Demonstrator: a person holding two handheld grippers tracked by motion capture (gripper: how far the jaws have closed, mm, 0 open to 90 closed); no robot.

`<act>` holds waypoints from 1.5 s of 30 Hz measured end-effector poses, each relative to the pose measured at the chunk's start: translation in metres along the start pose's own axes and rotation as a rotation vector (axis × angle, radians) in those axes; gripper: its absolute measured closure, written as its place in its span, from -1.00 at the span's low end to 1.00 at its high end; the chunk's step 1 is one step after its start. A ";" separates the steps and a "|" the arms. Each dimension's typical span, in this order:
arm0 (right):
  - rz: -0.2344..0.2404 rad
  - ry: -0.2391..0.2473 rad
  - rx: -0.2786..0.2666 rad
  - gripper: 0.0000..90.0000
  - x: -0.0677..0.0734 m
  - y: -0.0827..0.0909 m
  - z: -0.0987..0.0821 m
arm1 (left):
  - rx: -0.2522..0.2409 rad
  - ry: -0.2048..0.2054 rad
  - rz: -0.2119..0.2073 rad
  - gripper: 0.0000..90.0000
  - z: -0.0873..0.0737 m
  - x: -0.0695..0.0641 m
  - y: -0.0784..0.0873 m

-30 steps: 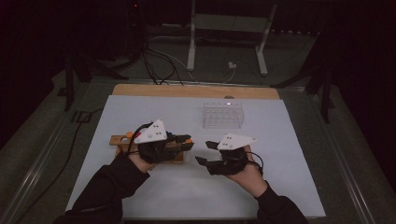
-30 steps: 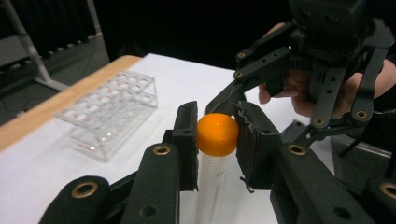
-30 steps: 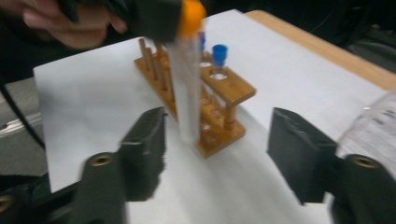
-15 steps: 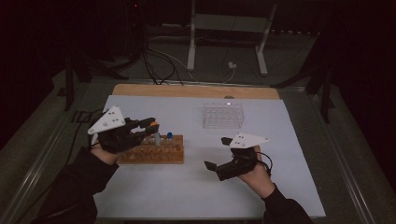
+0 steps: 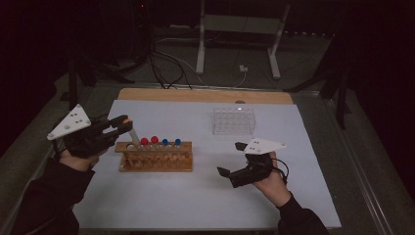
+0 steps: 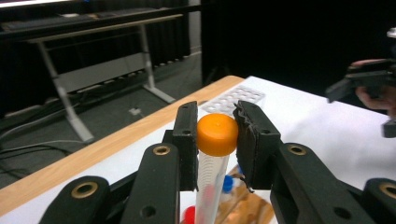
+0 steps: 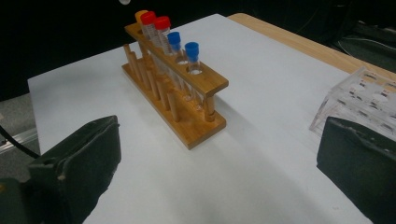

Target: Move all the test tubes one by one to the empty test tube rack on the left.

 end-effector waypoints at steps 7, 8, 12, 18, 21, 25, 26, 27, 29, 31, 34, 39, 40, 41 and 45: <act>0.003 0.001 -0.002 -1.00 0.000 0.001 0.001 | 0.004 0.023 0.078 0.60 -0.011 0.016 0.010; 0.004 0.004 -0.003 -1.00 0.000 0.002 0.001 | 0.004 0.030 0.081 0.60 -0.013 0.018 0.009; -0.001 0.002 -0.005 -1.00 -0.001 0.003 0.001 | 0.007 0.053 0.101 0.60 -0.025 0.023 0.006; -0.004 0.001 -0.006 -1.00 -0.002 0.004 0.000 | 0.005 0.086 0.108 0.60 -0.043 0.028 -0.002; -0.005 0.003 -0.004 -1.00 -0.002 0.004 0.000 | 0.012 0.101 0.108 0.60 -0.052 0.030 -0.007; -0.004 -0.001 -0.005 -1.00 -0.002 0.004 -0.001 | 0.022 0.108 0.112 0.60 -0.064 0.030 -0.012; -0.005 -0.001 -0.004 -1.00 -0.002 0.004 -0.001 | 0.029 0.109 0.115 0.60 -0.066 0.029 -0.013; -0.007 0.000 -0.003 -1.00 -0.002 0.004 -0.001 | 0.030 0.113 0.113 0.60 -0.069 0.029 -0.014; -0.004 -0.003 -0.004 -1.00 -0.003 0.004 -0.001 | 0.046 0.105 0.119 0.60 -0.074 0.028 -0.015; -0.004 -0.002 -0.003 -1.00 -0.003 0.004 -0.001 | 0.056 0.106 0.119 0.60 -0.078 0.027 -0.017; -0.003 -0.002 -0.003 -1.00 -0.002 0.004 -0.001 | 0.075 0.112 0.122 0.60 -0.083 0.027 -0.019; -0.002 -0.002 0.000 -1.00 -0.003 0.004 -0.001 | 0.110 0.133 0.120 0.59 -0.095 0.028 -0.026; -0.002 -0.003 -0.001 -1.00 -0.003 0.004 -0.001 | 0.117 0.133 0.120 0.59 -0.097 0.028 -0.027; -0.001 -0.004 -0.001 -1.00 -0.003 0.004 -0.001 | 0.128 0.129 0.121 0.59 -0.098 0.028 -0.028; 0.000 0.001 0.000 -1.00 -0.002 0.004 -0.001 | 0.151 0.125 0.124 0.60 -0.102 0.027 -0.032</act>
Point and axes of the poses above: each handheld gripper's, and its own axes: y roughly backward along the jaws, z roughly out of its top, x roughly to its left, the point moved 1 cm from there along -y, roughly forward along the jaws, and after that the axes turned 2 degrees about -z, right-handed, at the moved point
